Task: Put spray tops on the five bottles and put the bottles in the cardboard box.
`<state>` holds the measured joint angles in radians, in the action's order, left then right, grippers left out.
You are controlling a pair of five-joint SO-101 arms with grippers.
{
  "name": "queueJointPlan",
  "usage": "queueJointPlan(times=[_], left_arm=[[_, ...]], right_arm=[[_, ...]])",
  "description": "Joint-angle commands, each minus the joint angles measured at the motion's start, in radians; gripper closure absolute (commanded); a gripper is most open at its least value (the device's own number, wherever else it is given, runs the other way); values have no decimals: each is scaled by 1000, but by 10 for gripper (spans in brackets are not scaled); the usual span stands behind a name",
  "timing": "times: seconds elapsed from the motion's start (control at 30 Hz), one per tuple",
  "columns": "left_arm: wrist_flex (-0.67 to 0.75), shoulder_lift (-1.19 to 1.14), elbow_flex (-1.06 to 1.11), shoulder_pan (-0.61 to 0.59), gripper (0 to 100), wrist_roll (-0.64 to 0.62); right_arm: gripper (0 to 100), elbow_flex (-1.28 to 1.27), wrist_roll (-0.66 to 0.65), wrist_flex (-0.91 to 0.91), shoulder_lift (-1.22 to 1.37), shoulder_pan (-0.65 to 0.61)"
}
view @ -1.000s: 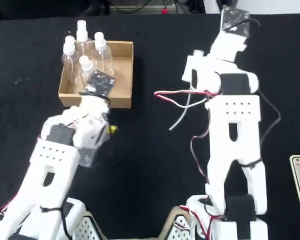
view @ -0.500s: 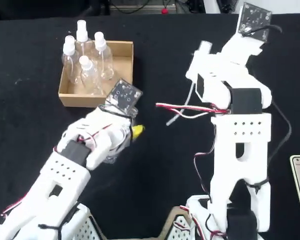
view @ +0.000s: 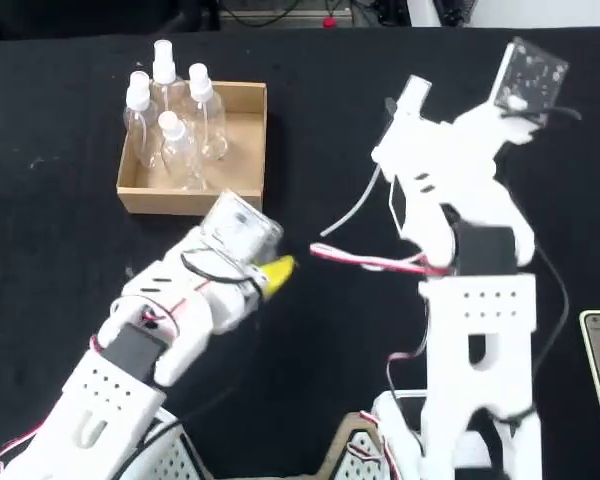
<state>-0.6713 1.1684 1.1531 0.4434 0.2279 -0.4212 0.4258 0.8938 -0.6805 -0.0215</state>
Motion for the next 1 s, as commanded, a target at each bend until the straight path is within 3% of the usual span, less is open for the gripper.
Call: queueJointPlan(times=[0.0,0.43,0.97], left_arm=[[20,32,-5,65,851,-11],[18,38,-5,136,851,-31],[14,38,-5,136,851,-29]], right_arm=[[987,-36,9,-52,-91,-18],[987,-124,11,-80,-202,-28],[987,-163,11,-129,-202,-78]])
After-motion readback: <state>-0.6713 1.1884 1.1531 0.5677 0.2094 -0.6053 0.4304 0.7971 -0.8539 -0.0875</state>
